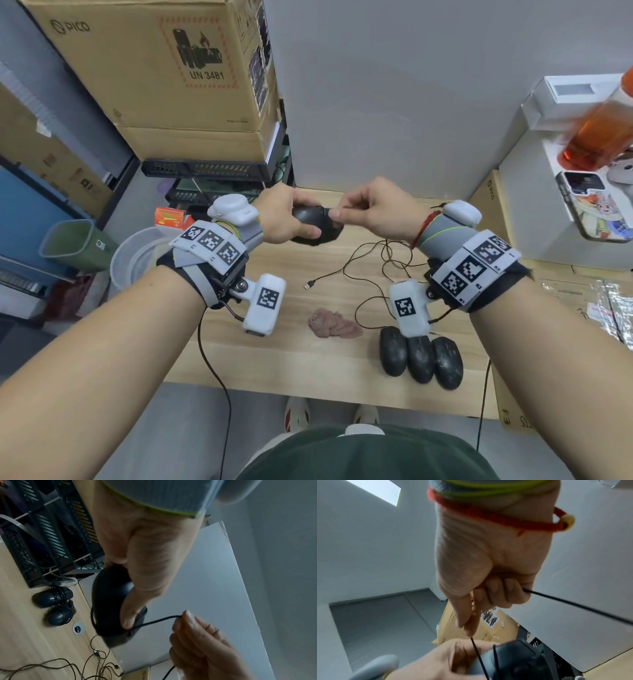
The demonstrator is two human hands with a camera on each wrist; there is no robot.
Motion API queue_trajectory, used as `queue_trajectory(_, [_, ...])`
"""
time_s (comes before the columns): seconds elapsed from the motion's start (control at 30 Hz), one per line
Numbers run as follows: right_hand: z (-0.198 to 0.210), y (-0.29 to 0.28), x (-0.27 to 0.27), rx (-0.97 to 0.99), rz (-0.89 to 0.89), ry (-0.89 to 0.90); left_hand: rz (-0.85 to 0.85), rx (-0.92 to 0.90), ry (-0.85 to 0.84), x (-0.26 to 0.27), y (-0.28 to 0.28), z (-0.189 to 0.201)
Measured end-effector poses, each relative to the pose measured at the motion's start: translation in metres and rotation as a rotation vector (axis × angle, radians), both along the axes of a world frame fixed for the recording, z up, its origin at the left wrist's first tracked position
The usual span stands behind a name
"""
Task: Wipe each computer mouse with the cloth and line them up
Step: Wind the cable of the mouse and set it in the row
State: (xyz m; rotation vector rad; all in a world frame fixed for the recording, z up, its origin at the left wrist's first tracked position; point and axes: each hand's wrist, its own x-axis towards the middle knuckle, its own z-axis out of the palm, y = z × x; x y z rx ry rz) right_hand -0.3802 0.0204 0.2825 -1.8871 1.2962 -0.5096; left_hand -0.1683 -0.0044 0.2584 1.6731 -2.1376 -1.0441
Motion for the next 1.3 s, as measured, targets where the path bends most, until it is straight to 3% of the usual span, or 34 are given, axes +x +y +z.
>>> queue_trajectory(0.13, [-0.005, -0.014, -0.007, -0.037, -0.120, -0.093, -0.142, 0.154, 0.183, -0.003, 0.011, 0.001])
queue_trajectory(0.37, [-0.025, -0.012, -0.010, 0.099, -0.193, -0.271, -0.135, 0.255, 0.548, -0.005, 0.021, 0.015])
queue_trajectory(0.53, [-0.042, -0.003, -0.007, 0.129, -0.161, -0.117, -0.003, 0.228, 0.721, -0.005, 0.020, 0.021])
queue_trajectory(0.67, [-0.046, 0.007, 0.003, 0.179, -0.090, -0.158, 0.181, 0.078, 0.646, -0.002, 0.010, 0.017])
queue_trajectory(0.8, [-0.039, 0.012, 0.005, 0.114, 0.010, 0.006, 0.295, -0.008, 0.480, 0.007, -0.001, 0.002])
queue_trajectory(0.93, [-0.019, 0.013, 0.005, 0.081, 0.016, -0.040, 0.181, -0.034, 0.191, 0.011, -0.003, -0.008])
queue_trajectory(1.0, [-0.011, 0.010, 0.002, 0.049, -0.018, -0.111, 0.096, 0.005, 0.143, 0.011, -0.001, -0.009])
queue_trajectory(1.1, [-0.009, -0.003, -0.004, -0.012, -0.099, -0.173, -0.050, 0.118, 0.174, 0.004, 0.007, -0.007])
queue_trajectory(1.2, [-0.014, -0.013, -0.011, -0.005, -0.166, -0.191, -0.103, 0.243, 0.363, -0.004, 0.014, 0.000])
queue_trajectory(1.3, [-0.024, -0.018, -0.016, 0.031, -0.253, -0.276, -0.051, 0.275, 0.578, -0.006, 0.014, 0.007])
